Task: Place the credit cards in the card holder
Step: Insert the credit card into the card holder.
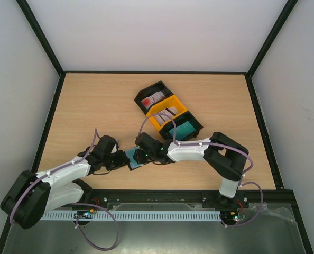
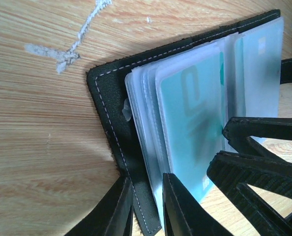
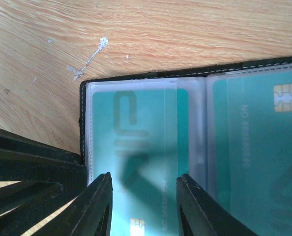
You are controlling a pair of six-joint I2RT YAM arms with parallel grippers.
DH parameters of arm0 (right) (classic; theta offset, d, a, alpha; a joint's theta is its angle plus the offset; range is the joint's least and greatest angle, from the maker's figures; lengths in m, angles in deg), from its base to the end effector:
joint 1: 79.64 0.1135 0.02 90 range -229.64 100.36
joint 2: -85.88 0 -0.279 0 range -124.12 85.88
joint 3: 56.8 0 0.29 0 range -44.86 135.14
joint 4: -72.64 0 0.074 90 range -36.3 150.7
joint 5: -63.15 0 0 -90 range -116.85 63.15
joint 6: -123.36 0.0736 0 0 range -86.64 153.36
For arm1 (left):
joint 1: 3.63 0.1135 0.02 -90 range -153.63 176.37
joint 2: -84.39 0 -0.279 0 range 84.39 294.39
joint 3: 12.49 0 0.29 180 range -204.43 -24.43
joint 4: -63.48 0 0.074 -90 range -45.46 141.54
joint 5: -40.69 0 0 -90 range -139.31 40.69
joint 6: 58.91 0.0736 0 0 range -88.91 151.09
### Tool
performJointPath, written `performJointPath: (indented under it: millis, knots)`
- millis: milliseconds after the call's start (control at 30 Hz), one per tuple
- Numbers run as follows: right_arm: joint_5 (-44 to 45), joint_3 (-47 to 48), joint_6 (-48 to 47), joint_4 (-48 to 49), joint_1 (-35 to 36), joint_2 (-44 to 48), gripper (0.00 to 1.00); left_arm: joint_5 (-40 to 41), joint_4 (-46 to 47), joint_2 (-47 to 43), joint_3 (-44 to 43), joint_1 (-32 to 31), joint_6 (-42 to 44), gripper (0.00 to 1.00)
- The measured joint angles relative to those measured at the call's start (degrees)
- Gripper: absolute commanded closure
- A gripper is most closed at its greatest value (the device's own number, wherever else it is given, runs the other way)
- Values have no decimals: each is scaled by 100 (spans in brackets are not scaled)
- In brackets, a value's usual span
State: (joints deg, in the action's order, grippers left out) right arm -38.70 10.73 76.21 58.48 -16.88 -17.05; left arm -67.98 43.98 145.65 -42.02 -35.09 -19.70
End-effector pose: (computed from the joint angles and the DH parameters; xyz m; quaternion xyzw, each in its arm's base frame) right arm 0.1758 0.3746 0.1063 -0.1965 0.9131 0.3324 0.1307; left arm 0.1775 -0.1362 0.0936 -0.1032 0.9266 -0.3307 0.1461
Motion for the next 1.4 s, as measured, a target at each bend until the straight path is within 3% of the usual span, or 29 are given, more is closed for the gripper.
performJointPath:
  millis: [267,467,600,700,867,1067,1400]
  knots:
    - [-177,131,-151,-79,22,-92,64,-105,186,201,0,2,2,80]
    - [-63,129,-149,-90,26,-55,56,-101,188,203,-2,2,4,79]
    - [323,122,-151,-201,-11,225,52,0,92,120,-24,2,17,72]
    - [616,122,-223,-321,-118,623,49,142,-114,-35,-125,4,63,61]
    - [1086,323,-715,-774,-826,1287,45,525,-409,-417,-658,55,160,44]
    - [1163,1167,-1626,-1497,-2002,1394,44,811,-367,-688,-1088,254,236,26]
    - [627,2673,-2979,-2509,-3021,153,45,546,348,-203,-1211,417,81,18]
